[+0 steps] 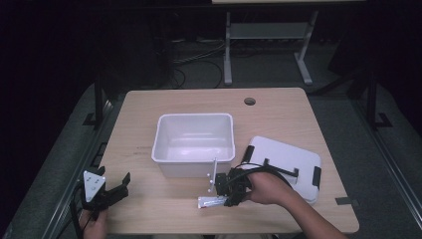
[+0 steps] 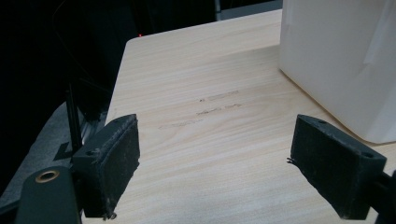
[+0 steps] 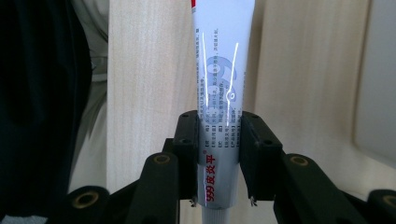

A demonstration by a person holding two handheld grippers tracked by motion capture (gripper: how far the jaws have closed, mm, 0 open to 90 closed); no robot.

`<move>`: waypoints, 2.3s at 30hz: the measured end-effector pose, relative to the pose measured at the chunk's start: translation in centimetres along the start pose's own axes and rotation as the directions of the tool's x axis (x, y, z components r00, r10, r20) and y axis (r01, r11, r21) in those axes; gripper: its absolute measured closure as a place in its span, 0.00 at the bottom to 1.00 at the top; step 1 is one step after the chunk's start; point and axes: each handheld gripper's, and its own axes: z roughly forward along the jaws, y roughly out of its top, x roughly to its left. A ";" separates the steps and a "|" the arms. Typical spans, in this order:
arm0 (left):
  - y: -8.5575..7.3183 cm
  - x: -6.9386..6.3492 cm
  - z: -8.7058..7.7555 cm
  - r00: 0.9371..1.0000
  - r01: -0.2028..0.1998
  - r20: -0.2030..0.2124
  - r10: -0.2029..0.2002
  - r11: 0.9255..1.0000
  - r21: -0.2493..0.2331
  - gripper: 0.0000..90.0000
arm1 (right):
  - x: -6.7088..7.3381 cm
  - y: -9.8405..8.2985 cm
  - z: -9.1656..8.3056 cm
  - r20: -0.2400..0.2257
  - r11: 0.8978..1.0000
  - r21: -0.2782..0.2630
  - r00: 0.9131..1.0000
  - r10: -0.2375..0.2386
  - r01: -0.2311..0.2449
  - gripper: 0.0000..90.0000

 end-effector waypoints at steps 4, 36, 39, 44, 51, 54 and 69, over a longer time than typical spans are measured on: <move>0.0 0.0 0.0 1.000 0.000 -0.001 0.000 1.000 -0.002 0.17 | 0.0 0.6 -1.2 0.014 1.000 0.006 1.000 -0.013 0.013 0.77; 0.0 0.1 0.0 1.000 -0.001 -0.001 0.001 1.000 -0.004 0.17 | -0.6 4.9 -9.3 0.078 0.998 0.008 0.995 -0.059 0.059 0.77; 0.0 0.1 -0.1 1.000 -0.001 -0.001 0.001 1.000 -0.004 0.17 | -0.7 5.3 -9.8 0.087 0.998 0.010 0.994 -0.068 0.067 0.77; 0.0 0.1 0.0 1.000 0.001 -0.001 -0.001 1.000 -0.005 0.17 | -1.0 5.6 -10.5 0.095 0.998 0.007 0.994 -0.060 0.060 0.77; 0.0 0.1 0.0 1.000 -0.003 -0.001 0.003 1.000 -0.003 0.17 | -1.8 6.1 -11.5 0.110 0.998 -0.001 0.992 -0.058 0.059 0.77; 0.0 0.1 -0.1 1.000 -0.001 -0.002 0.001 1.000 -0.003 0.17 | -2.1 6.3 -11.8 0.116 0.998 -0.001 0.992 -0.056 0.057 0.77; 0.0 0.1 -0.1 1.000 -0.002 -0.001 0.002 1.000 -0.005 0.17 | -4.2 6.9 -12.3 0.127 1.000 -0.005 0.991 -0.029 0.030 0.77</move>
